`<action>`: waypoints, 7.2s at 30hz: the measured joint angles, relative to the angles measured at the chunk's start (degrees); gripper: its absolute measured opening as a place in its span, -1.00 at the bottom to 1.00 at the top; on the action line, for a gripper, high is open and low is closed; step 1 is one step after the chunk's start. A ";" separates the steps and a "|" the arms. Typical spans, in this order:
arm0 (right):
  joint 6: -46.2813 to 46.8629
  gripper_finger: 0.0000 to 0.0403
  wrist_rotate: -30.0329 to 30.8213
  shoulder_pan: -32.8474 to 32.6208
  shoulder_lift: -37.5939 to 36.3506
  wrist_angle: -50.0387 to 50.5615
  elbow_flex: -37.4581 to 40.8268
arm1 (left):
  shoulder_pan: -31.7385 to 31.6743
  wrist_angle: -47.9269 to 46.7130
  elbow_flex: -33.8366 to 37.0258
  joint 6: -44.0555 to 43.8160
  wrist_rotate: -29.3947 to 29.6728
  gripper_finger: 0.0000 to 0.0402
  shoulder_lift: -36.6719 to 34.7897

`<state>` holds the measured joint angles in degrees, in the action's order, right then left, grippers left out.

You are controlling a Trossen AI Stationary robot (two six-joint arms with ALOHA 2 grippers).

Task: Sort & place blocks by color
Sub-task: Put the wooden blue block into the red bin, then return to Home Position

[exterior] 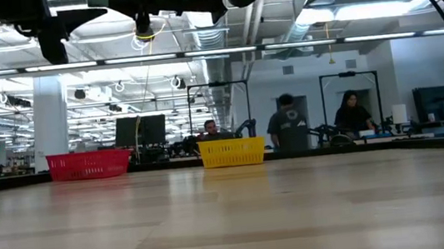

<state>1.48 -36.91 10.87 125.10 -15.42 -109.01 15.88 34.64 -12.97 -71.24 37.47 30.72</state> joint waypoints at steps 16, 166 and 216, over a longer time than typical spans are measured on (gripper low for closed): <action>-3.89 -0.41 2.29 -0.04 -0.11 0.23 -0.02 | 0.02 -0.29 0.02 -1.75 0.23 -0.44 0.02; 23.39 -1.00 28.67 4.92 -109.29 -0.59 108.50 | -5.09 -37.22 8.70 48.11 -22.12 -1.00 -30.51; -0.01 -0.76 31.85 4.92 -120.54 14.75 108.28 | -8.11 -44.51 8.47 54.10 -20.17 -1.00 -30.23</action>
<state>1.48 -5.06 15.79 4.56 -0.67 -0.73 7.77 -9.87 -4.50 -17.15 17.30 0.49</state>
